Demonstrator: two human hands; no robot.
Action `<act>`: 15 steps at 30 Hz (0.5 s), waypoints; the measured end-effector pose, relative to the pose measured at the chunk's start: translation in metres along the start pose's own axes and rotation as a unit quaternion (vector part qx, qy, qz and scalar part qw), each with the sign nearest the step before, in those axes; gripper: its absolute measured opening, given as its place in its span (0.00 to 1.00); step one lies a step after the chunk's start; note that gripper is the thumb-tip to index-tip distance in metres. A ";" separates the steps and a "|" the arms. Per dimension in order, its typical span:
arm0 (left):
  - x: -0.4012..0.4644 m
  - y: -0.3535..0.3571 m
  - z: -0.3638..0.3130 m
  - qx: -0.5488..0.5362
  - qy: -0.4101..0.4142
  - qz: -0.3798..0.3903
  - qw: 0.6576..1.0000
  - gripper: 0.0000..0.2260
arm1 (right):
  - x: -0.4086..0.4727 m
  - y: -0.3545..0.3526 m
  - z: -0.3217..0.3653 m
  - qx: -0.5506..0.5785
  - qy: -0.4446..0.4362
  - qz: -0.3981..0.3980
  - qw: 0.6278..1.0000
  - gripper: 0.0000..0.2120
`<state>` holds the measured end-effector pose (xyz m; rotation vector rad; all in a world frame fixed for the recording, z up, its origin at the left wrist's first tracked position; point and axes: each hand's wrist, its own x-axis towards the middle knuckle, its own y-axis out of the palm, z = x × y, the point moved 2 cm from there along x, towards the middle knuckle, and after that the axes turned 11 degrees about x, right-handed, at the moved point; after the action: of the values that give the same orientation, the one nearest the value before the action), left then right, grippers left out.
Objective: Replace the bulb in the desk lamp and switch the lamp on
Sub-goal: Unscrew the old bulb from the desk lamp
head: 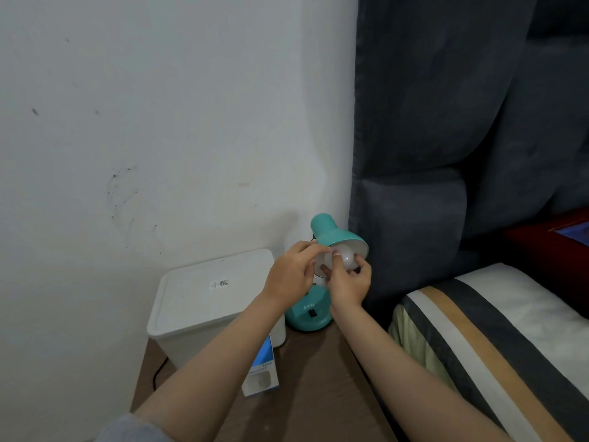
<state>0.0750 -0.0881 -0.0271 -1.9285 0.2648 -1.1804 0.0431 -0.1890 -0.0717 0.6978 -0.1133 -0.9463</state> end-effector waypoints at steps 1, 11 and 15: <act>0.000 0.000 0.000 0.001 -0.001 0.001 1.000 0.16 | 0.000 -0.001 0.001 -0.003 -0.005 0.010 1.000 0.23; 0.001 -0.001 -0.002 -0.002 0.000 -0.002 1.000 0.16 | 0.000 -0.001 0.006 -0.023 -0.018 0.016 0.999 0.30; 0.000 0.000 -0.003 -0.010 0.002 -0.003 1.000 0.16 | -0.001 0.003 0.003 0.001 0.037 -0.013 0.999 0.29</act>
<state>0.0727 -0.0896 -0.0263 -1.9449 0.2742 -1.1889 0.0439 -0.1887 -0.0676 0.7371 -0.0398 -0.9437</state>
